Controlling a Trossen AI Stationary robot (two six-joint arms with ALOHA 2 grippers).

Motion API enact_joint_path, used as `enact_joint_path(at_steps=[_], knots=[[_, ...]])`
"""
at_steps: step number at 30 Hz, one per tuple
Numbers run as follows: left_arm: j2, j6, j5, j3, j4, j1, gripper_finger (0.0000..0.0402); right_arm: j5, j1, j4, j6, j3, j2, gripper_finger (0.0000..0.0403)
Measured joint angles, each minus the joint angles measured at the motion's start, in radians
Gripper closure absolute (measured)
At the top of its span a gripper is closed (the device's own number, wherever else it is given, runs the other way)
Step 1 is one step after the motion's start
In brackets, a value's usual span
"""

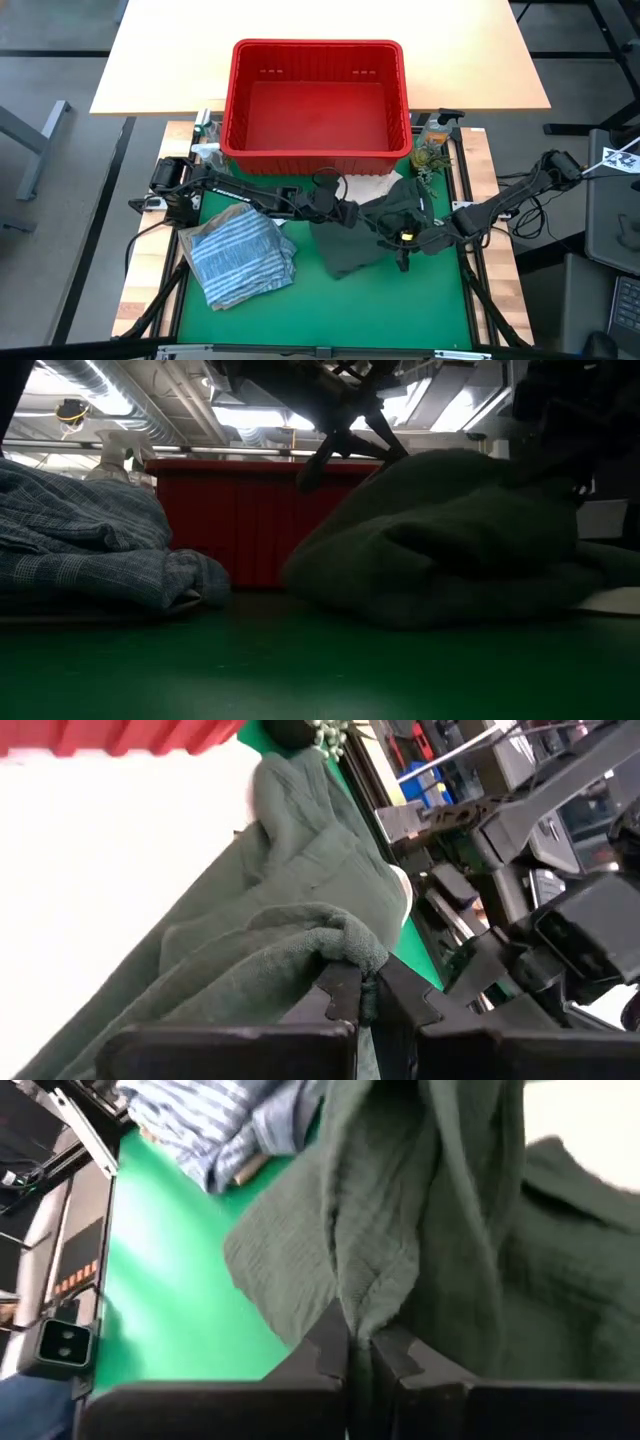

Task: Fold Laundry from Bin
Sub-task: Fold the green polo shirt

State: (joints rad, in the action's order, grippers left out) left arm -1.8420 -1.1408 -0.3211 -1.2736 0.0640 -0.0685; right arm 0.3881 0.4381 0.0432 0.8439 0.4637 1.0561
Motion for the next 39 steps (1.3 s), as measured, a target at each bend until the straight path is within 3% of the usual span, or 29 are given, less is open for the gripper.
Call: enact_joint_path(at_steps=[12,24,31,35,39], knots=[[0.0,0.106,-0.077,0.0,0.0,-0.006,0.039,-0.066,0.0,0.034,0.028,0.0,0.004,0.0396],[0.0,0.23,-0.11,0.0,0.0,-0.005,0.0299,-0.105,0.0,0.057,0.073,0.0,0.004,0.0397],[0.004,0.419,-0.108,0.0,-0.002,0.004,0.0265,-0.095,0.0,0.191,0.147,0.0,0.005,0.0393],[0.015,0.569,-0.032,0.0,0.0,0.01,0.0261,-0.089,0.0,0.212,0.152,0.0,0.005,0.0393],[0.015,0.605,0.132,0.0,-0.007,-0.008,0.0267,-0.09,0.0,0.213,0.152,0.0,0.005,0.0392]])
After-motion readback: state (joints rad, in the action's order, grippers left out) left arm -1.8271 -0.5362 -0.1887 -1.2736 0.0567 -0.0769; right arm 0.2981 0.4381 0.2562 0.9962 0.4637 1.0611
